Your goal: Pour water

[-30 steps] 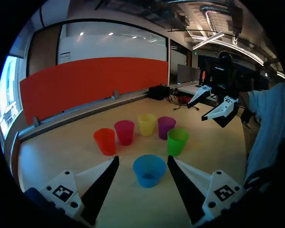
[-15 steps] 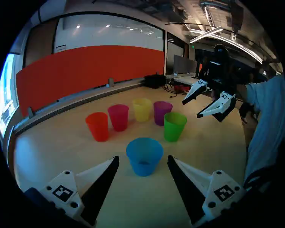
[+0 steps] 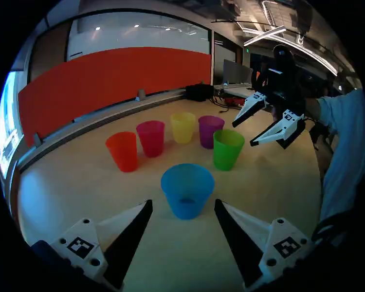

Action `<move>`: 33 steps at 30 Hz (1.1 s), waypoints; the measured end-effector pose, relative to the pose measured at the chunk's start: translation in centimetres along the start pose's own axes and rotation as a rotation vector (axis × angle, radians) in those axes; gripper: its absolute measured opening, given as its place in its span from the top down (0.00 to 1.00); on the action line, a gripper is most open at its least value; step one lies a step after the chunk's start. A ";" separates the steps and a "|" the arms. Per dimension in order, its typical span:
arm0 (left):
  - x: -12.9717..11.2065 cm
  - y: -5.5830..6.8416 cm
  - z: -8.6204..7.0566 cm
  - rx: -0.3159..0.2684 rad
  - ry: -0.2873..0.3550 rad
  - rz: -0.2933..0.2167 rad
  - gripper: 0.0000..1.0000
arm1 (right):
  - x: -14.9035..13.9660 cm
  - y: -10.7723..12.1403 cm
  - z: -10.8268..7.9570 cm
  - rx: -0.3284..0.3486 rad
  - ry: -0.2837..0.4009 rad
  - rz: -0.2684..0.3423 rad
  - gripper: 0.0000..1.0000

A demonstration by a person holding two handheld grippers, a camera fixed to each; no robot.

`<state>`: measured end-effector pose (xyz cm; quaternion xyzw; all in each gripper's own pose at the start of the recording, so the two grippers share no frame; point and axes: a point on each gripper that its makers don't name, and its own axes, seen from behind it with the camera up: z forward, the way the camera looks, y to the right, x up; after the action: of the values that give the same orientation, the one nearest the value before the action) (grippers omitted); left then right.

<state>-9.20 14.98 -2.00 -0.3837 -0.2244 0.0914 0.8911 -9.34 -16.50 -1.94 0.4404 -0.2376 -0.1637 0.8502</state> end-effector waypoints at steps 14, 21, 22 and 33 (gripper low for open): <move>-0.6 0.3 2.1 -0.014 -0.027 0.010 0.06 | -0.7 0.0 1.9 0.011 -0.007 0.005 0.00; -0.4 0.6 3.0 -0.026 -0.029 0.013 0.06 | -0.8 0.0 2.7 0.013 -0.003 0.012 0.00; -0.4 0.6 3.1 -0.028 -0.028 0.015 0.06 | -0.7 0.0 2.8 0.012 -0.001 0.013 0.00; 0.3 0.9 4.2 -0.046 -0.022 0.022 0.06 | -0.2 -0.1 3.7 0.020 0.016 0.019 0.00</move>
<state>-10.90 18.34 -0.03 -0.4054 -0.2319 0.1001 0.8785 -11.53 -18.89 -0.21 0.4478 -0.2367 -0.1497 0.8492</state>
